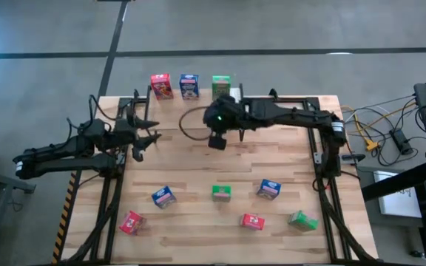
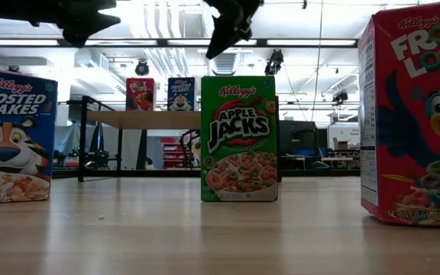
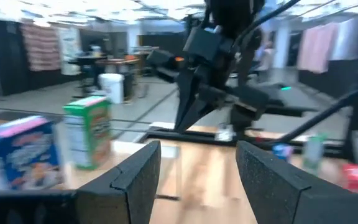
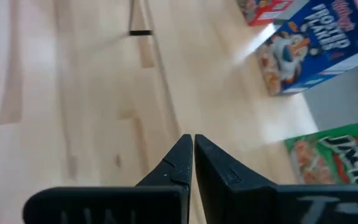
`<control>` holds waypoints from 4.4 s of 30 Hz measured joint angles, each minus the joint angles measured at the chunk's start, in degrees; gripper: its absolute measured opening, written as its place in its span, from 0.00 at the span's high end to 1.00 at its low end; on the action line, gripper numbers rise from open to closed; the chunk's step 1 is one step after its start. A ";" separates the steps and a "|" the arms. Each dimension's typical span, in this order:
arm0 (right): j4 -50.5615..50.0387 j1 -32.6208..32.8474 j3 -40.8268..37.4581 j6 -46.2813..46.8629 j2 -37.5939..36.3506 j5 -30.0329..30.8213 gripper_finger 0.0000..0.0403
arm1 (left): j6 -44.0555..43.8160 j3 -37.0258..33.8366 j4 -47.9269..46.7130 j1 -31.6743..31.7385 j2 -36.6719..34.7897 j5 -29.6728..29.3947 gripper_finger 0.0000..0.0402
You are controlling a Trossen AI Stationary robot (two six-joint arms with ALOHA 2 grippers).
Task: Stack cereal on shelf
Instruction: Put the left green cereal box on the shelf aligned with the green cereal box
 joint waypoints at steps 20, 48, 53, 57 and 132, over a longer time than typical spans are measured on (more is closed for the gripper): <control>33.60 12.03 -48.43 1.31 -31.63 0.16 0.98 | -6.27 -0.42 30.47 -19.42 23.03 -1.47 0.52; 60.11 15.33 -73.22 -2.55 -50.90 -3.30 0.98 | -2.70 29.36 3.58 -27.55 65.64 -6.36 0.52; 60.77 15.33 -73.22 -2.36 -50.41 -3.30 0.98 | -2.91 30.30 3.16 -27.69 67.29 -6.35 0.48; 60.82 15.32 -73.22 -2.42 -50.22 -3.31 0.98 | -3.09 30.27 3.23 -27.84 68.14 -7.95 0.43; 58.65 15.28 -73.22 -2.53 -50.09 -3.10 0.98 | 26.85 49.97 -20.95 13.29 61.42 16.79 0.58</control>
